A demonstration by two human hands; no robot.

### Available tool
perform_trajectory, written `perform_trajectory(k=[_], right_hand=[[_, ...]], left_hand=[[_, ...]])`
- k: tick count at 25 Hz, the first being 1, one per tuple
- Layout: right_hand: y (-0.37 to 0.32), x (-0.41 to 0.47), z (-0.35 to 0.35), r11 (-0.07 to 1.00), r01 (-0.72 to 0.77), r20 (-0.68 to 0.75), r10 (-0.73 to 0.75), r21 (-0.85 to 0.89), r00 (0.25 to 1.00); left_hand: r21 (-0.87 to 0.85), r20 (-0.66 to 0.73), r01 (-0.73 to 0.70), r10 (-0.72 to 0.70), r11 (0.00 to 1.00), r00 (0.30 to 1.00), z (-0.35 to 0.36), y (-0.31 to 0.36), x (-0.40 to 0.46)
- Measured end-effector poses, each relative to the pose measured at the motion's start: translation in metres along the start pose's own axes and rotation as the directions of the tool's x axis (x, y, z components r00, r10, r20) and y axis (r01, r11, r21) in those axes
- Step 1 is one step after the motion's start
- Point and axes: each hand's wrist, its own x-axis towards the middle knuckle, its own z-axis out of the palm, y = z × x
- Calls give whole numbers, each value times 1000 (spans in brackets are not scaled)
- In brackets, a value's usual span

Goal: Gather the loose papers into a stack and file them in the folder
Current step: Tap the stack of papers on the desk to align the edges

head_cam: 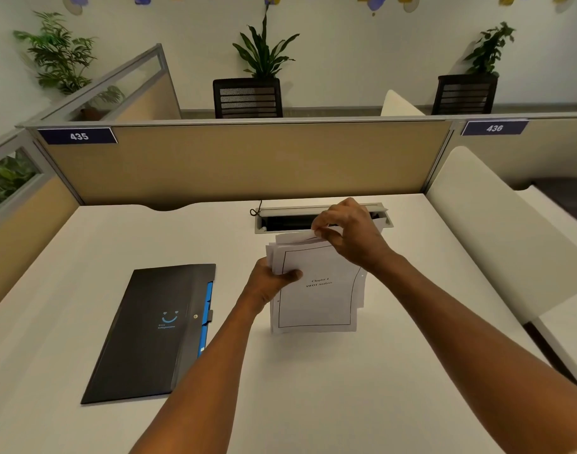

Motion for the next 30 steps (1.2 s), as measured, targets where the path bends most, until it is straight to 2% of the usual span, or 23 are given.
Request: perform_trajectory(k=[4,6,8,9,10,11,12,13,14,15,17,19,24,26,30], right_hand=[[-10,-5,11,1000,-21,62,22,-17,998],[-11,-11,16,997,-73,151,78,-36,986],[-8,-14,15,993,-64,244,87,-99,966],[-5,-14,12,993,-30,230,57,-118,972],[-1,-13,8,993,-17,147,34,-117,989],[5,-12,3,995,-62,1,62,-78,998],[12,-12,-2,987,-161,-150,162,19,975],[20,-15,-6,948,-269,-238,304,171,922],[28,-20,-7,876,-351,-232,436,329,869],[33,-27,-6,797,-400,-154,511,453,846],[40,-46,5,665,-444,69,510,601,857],[42,-60,19,573,-484,198,489,661,849],[51,-71,41,532,-508,215,517,677,828],[55,-70,43,560,-504,205,511,658,835],[58,-65,44,543,-487,110,583,684,805]], left_hand=[[45,-15,-18,19,999,1000,2,-1,0],[63,-24,-22,24,998,999,3,-1,0],[18,-46,-44,45,999,998,2,1,-1],[-27,-55,-56,55,998,997,0,2,-2],[-74,-58,-70,65,995,996,-2,4,-2],[-109,-63,-81,74,991,995,-5,7,-1],[-129,-75,-86,77,988,994,-8,10,0],[-142,-93,-88,75,986,993,-11,14,2],[-162,-117,-88,69,983,991,-14,17,4],[-192,-140,-85,58,978,988,-16,20,7],[-255,-179,-74,28,964,983,-17,25,11],[-314,-198,-56,-7,948,980,-15,26,14],[-421,-199,-2,-91,907,976,-14,24,15],[-427,-194,4,-96,904,976,-17,23,16],[-266,-101,11,-40,964,994,-20,10,15]])
